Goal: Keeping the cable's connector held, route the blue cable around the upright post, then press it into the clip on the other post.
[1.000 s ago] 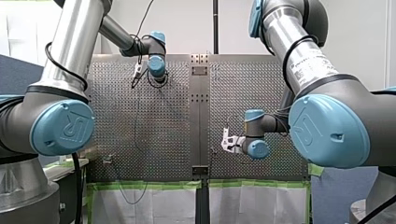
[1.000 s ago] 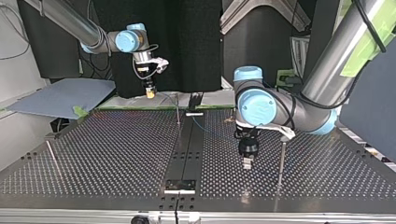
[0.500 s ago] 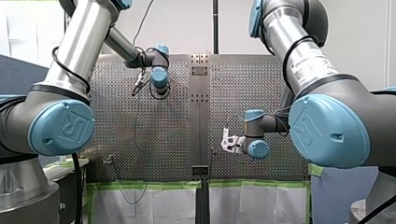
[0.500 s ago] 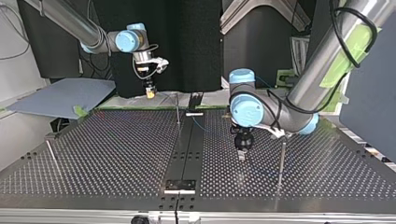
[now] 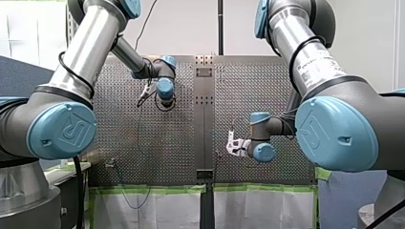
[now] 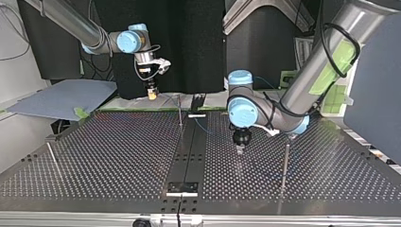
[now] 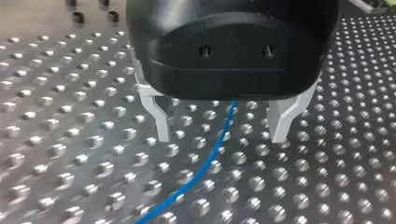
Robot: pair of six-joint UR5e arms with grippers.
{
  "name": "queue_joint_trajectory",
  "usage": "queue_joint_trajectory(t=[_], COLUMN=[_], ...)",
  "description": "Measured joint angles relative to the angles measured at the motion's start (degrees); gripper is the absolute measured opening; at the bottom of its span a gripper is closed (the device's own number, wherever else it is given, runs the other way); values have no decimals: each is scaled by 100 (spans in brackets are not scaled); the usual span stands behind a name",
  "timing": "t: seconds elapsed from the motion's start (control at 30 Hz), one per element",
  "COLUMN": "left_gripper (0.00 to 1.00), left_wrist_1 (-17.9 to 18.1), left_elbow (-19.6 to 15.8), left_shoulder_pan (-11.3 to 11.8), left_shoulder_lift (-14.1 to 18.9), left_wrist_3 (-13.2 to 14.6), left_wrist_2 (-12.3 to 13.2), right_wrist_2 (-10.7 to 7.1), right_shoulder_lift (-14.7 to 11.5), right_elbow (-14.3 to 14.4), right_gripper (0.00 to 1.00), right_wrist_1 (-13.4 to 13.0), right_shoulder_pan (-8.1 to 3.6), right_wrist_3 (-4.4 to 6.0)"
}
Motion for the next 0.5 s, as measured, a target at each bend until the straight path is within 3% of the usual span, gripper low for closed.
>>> queue_joint_trajectory(t=[0.5], left_gripper=[100], left_wrist_1=[100], left_elbow=[-2], left_shoulder_pan=[-163], left_shoulder_lift=[-387], left_wrist_3=[-268], left_wrist_2=[264], right_wrist_2=[-11], right_shoulder_lift=[0], right_elbow=[-1], right_gripper=[0], right_wrist_1=[16], right_shoulder_pan=[0], right_wrist_3=[-32])
